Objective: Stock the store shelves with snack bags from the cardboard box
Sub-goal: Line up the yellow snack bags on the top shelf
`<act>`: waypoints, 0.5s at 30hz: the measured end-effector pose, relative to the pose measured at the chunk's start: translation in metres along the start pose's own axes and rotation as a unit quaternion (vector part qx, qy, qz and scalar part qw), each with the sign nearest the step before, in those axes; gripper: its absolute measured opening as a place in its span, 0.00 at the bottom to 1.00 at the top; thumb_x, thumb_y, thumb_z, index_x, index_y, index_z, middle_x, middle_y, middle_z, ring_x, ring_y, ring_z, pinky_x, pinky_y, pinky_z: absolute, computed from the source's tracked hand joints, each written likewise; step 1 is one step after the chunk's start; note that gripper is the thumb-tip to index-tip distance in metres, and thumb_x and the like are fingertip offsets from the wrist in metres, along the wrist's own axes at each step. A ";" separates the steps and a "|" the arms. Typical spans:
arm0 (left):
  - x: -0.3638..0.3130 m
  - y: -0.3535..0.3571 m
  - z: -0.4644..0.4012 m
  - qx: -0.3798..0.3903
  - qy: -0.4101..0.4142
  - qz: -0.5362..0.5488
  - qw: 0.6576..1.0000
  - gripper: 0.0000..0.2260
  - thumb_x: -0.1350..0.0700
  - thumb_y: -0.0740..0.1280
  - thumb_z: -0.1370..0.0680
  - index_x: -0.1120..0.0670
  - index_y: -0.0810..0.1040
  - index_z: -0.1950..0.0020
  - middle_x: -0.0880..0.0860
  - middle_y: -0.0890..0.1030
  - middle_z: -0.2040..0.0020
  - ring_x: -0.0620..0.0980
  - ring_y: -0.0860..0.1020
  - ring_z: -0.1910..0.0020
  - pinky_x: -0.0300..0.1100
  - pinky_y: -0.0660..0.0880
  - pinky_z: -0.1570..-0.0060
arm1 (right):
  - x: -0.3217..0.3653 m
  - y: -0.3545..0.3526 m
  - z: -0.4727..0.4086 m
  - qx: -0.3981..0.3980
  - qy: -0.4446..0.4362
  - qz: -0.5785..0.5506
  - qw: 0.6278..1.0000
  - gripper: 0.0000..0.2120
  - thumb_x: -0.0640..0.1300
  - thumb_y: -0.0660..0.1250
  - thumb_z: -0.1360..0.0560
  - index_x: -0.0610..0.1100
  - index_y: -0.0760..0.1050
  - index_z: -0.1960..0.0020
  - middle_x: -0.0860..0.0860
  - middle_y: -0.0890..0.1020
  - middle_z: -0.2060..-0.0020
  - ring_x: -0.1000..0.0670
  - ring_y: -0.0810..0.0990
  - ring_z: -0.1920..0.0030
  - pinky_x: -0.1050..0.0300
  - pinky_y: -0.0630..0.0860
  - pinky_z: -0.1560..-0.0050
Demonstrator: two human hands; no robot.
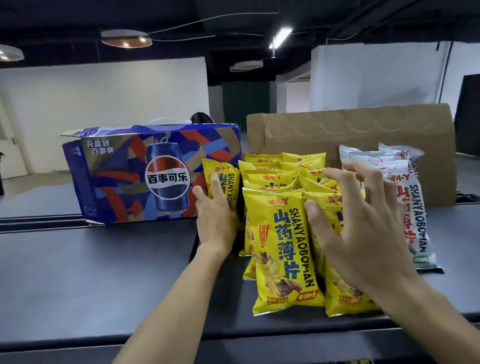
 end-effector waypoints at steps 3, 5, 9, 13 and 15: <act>0.001 0.000 0.003 0.004 -0.003 0.007 1.000 0.36 0.60 0.70 0.25 0.52 0.52 0.23 0.64 0.61 0.35 0.65 0.71 0.43 0.53 0.74 0.50 | -0.003 0.001 0.003 0.009 0.003 0.001 1.000 0.22 0.61 0.59 0.24 0.50 0.70 0.36 0.50 0.66 0.34 0.45 0.66 0.34 0.38 0.67 0.38; 0.002 -0.001 0.004 0.005 -0.005 0.002 1.000 0.36 0.57 0.70 0.25 0.51 0.52 0.24 0.64 0.61 0.35 0.64 0.70 0.41 0.54 0.74 0.48 | -0.005 0.001 0.004 0.015 0.005 0.001 1.000 0.22 0.61 0.58 0.24 0.50 0.70 0.36 0.50 0.66 0.34 0.45 0.66 0.33 0.38 0.67 0.37; 0.003 -0.008 0.009 0.009 -0.011 -0.019 1.000 0.34 0.54 0.70 0.24 0.51 0.53 0.25 0.63 0.62 0.34 0.63 0.69 0.39 0.53 0.73 0.45 | -0.003 -0.003 0.005 0.016 0.005 -0.002 1.000 0.22 0.61 0.59 0.24 0.51 0.70 0.36 0.50 0.66 0.34 0.46 0.66 0.34 0.39 0.67 0.37; 0.002 -0.024 0.014 0.015 -0.006 -0.034 0.999 0.31 0.51 0.69 0.24 0.52 0.57 0.27 0.61 0.64 0.36 0.62 0.70 0.40 0.52 0.74 0.48 | 0.004 -0.008 0.007 0.011 0.001 -0.008 1.000 0.21 0.61 0.60 0.24 0.50 0.70 0.36 0.50 0.66 0.35 0.46 0.65 0.34 0.40 0.66 0.39; 0.000 -0.034 0.016 0.018 0.001 -0.044 0.999 0.28 0.50 0.69 0.23 0.53 0.59 0.28 0.60 0.65 0.37 0.61 0.72 0.41 0.52 0.74 0.50 | 0.006 -0.009 0.010 0.014 0.001 -0.008 1.000 0.21 0.60 0.60 0.24 0.50 0.70 0.36 0.49 0.67 0.35 0.46 0.64 0.34 0.40 0.66 0.39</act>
Point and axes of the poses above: each hand's wrist, its own z-axis away from the middle knuckle, its own y-axis out of the palm, x = y × z, the point moved 9 cm from there along -z, towards the middle knuckle
